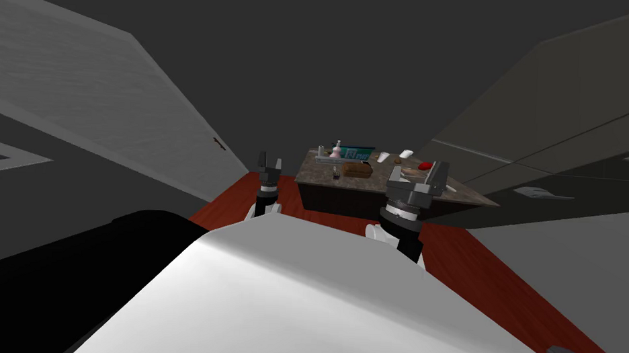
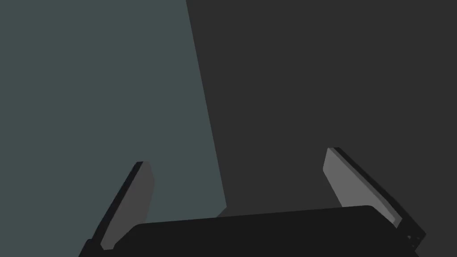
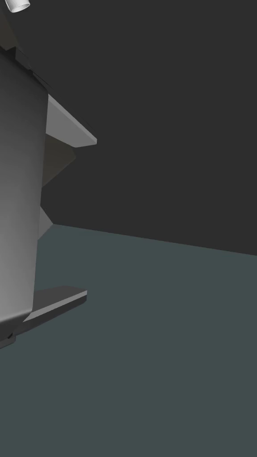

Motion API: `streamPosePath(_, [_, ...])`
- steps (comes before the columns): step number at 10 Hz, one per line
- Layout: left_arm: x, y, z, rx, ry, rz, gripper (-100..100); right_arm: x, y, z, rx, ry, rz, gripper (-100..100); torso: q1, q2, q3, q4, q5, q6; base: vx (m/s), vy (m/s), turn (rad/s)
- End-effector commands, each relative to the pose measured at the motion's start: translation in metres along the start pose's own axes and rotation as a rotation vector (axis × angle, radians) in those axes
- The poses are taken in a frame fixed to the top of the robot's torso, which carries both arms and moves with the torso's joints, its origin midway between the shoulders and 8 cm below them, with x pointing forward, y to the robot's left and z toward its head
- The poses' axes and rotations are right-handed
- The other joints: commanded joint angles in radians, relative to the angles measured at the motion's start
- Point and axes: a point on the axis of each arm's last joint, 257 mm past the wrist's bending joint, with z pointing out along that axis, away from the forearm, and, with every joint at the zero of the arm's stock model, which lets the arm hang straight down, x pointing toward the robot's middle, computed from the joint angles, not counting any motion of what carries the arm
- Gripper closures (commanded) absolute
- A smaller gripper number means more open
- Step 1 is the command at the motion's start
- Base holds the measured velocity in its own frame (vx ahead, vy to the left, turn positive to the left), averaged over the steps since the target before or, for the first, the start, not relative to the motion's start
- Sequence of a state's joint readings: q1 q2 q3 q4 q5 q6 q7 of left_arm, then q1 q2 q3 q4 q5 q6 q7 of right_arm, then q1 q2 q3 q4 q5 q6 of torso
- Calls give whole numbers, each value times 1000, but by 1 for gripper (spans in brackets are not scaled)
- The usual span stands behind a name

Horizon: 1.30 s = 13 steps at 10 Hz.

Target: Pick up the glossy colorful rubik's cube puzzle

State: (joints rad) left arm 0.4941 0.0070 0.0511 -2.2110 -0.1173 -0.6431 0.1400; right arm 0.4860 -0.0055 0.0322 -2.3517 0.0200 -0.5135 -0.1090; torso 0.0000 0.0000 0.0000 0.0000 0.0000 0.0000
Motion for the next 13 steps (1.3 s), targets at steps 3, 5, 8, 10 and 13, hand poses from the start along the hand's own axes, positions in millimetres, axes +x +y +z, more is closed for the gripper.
streamPosePath(3, [0,0,0,0,0,0,0,23,-6,4,5,98,21,-100,-2,6,4,1,0,0,-109,-13,75])
streamPosePath(5, [0,0,0,0,0,0,0,39,-12,5,13,159,39,-100,0,10,6,2,0,0,-164,1,88])
streamPosePath(8, [0,0,0,0,0,0,0,66,-30,3,43,259,67,-100,0,11,6,2,0,0,-169,9,111])
streamPosePath(10, [0,0,0,0,0,0,0,76,-38,0,61,311,67,-100,0,9,6,2,0,0,-109,17,63])
streamPosePath(13, [0,0,0,0,0,0,0,96,-59,-9,104,399,69,-100,0,7,4,2,0,0,-112,16,79])
